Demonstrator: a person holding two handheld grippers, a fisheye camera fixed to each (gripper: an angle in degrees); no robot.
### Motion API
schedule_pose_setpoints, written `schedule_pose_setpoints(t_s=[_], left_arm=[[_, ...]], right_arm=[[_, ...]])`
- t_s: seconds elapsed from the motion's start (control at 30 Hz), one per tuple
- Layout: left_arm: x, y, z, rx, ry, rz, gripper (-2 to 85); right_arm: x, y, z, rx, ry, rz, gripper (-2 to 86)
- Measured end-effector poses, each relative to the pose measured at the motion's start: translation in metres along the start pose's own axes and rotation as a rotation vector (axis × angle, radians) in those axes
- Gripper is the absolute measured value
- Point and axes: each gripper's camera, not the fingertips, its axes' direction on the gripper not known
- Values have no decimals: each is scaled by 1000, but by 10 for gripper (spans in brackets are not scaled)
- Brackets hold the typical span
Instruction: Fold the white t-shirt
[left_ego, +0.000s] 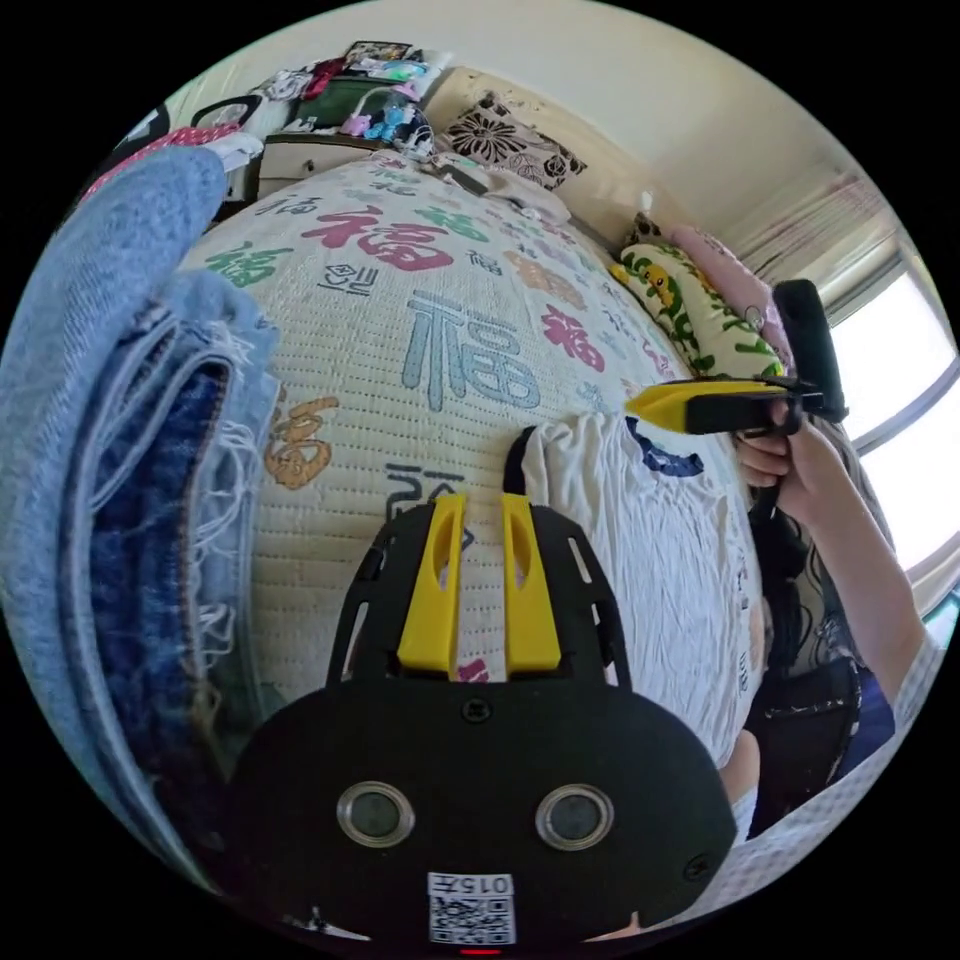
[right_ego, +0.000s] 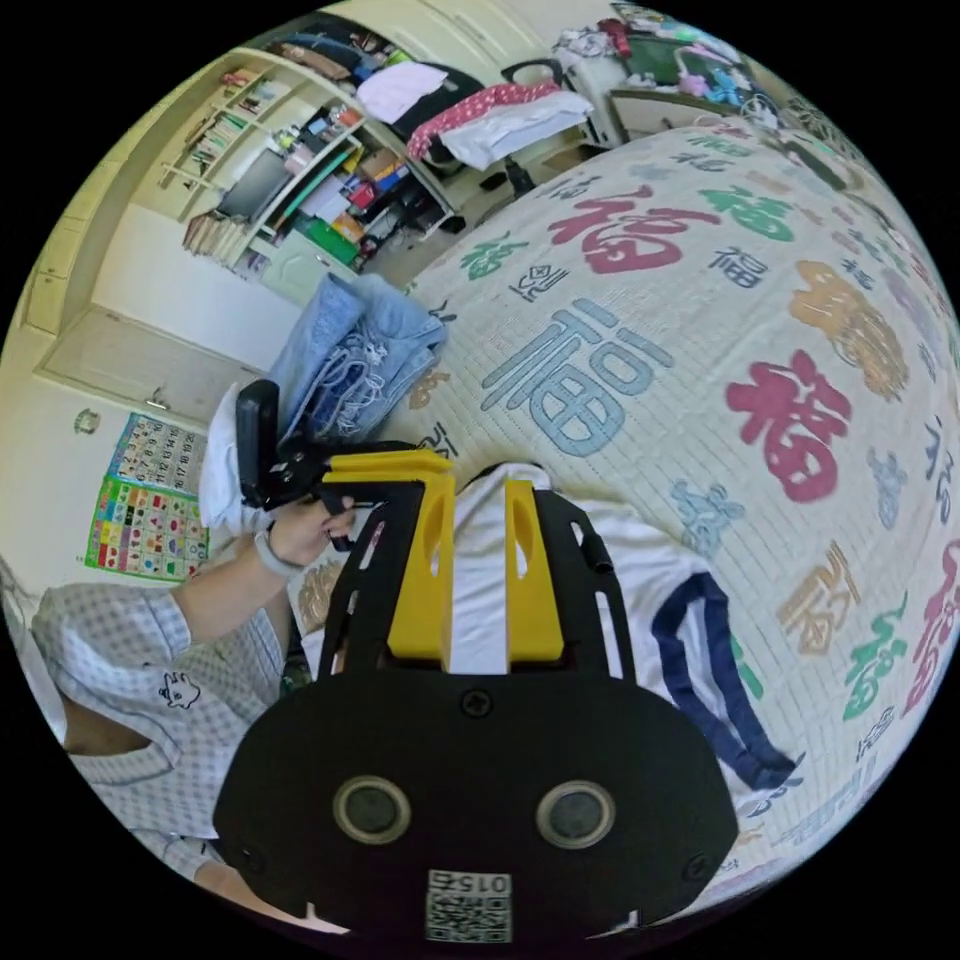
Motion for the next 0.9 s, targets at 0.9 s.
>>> schedule_pose_setpoints(t_s=[0.9], left_arm=[[2, 121, -80, 79, -76, 344, 62]], right_arm=[[12, 14, 73, -94, 99, 61, 7]])
